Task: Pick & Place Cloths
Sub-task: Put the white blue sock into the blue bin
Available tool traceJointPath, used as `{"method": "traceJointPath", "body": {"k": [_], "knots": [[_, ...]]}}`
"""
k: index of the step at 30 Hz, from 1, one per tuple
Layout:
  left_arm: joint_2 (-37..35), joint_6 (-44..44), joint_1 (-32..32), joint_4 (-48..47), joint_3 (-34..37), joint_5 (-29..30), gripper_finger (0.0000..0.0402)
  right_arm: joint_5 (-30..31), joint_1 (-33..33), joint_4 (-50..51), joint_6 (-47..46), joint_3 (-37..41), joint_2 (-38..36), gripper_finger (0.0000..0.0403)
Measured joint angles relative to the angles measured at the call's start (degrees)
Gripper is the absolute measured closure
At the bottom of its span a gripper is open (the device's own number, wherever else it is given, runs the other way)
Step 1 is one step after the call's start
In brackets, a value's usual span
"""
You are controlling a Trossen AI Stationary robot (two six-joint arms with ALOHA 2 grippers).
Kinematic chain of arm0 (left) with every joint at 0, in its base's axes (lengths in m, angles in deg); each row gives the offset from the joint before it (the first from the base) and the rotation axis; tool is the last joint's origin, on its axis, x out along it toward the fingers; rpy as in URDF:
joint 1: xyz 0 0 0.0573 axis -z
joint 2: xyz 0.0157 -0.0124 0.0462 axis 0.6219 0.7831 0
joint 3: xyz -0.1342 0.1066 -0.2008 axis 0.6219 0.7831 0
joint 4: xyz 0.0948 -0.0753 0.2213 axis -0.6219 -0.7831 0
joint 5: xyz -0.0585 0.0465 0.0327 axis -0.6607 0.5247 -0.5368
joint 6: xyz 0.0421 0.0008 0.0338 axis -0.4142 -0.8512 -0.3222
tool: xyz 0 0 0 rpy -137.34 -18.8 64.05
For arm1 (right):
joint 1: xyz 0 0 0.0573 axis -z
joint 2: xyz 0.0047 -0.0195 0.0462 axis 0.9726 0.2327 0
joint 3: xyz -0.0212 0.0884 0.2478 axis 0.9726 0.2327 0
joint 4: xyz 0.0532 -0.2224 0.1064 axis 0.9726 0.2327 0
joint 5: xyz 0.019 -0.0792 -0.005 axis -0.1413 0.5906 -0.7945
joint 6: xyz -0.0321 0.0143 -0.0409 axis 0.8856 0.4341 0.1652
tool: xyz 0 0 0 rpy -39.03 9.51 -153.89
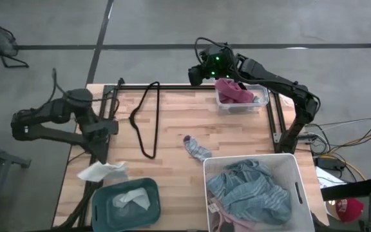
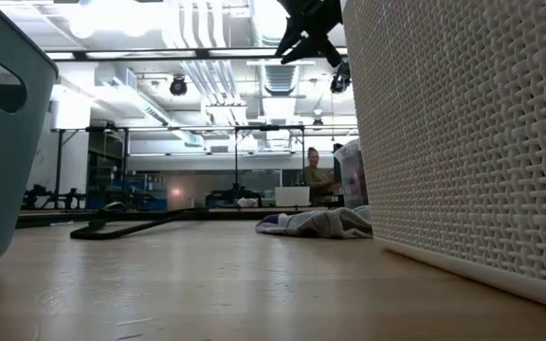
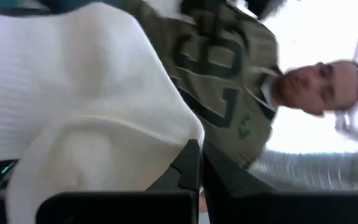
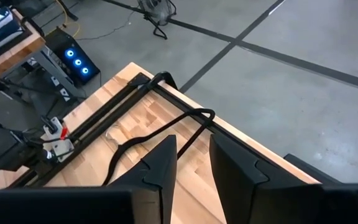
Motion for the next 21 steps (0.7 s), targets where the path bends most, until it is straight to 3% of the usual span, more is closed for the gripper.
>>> {"method": "traceJointPath", "body": {"k": [5,15,21], "knots": [[4.48,5.95,4.87,15.24,0.31,0.10,0.0397,0.02,0.00,-0.09,0.01,0.00,0.05,0.0314],[7.99,6.24,18.73,12.53,6.04,-1.62,0.0397,0.07,0.02,-0.14,0.02,0.00,0.05,0.0352],[8.37,6.25,24.65,10.91,14.99,-1.08,0.0397,0.10,0.02,-0.17,0.02,0.00,0.05,0.0363]]}}
